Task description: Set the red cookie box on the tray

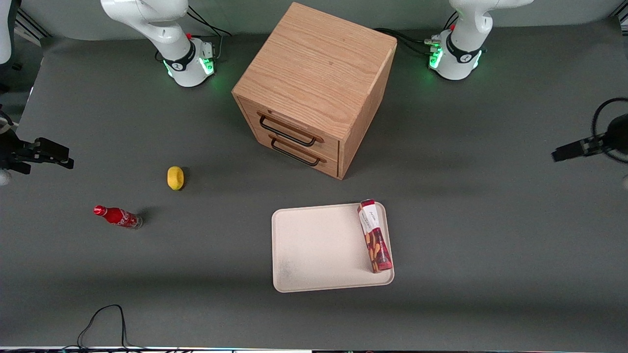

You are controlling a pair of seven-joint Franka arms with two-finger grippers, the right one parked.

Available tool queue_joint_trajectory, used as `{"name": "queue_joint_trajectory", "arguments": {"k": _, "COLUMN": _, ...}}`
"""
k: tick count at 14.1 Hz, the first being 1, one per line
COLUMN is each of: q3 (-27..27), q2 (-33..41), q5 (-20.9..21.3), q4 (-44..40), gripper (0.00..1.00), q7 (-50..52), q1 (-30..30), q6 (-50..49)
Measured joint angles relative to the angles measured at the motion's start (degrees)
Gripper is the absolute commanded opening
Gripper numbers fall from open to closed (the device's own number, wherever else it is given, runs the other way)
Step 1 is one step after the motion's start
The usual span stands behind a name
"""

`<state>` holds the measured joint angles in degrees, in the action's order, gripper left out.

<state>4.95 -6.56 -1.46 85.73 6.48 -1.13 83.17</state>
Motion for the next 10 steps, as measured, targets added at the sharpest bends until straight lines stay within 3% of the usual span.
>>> {"name": "queue_joint_trajectory", "arguments": {"k": 4, "q3": 3.2, "q2": 4.8, "q5": 3.7, "q4": 2.1, "gripper": 1.0, "q7": -2.1, "q1": 1.3, "q6": -3.6}}
{"name": "queue_joint_trajectory", "arguments": {"k": 10, "q3": -2.4, "q2": 5.2, "q5": 4.5, "q4": 1.8, "gripper": 1.0, "q7": -2.0, "q1": -0.9, "q6": -4.1}}
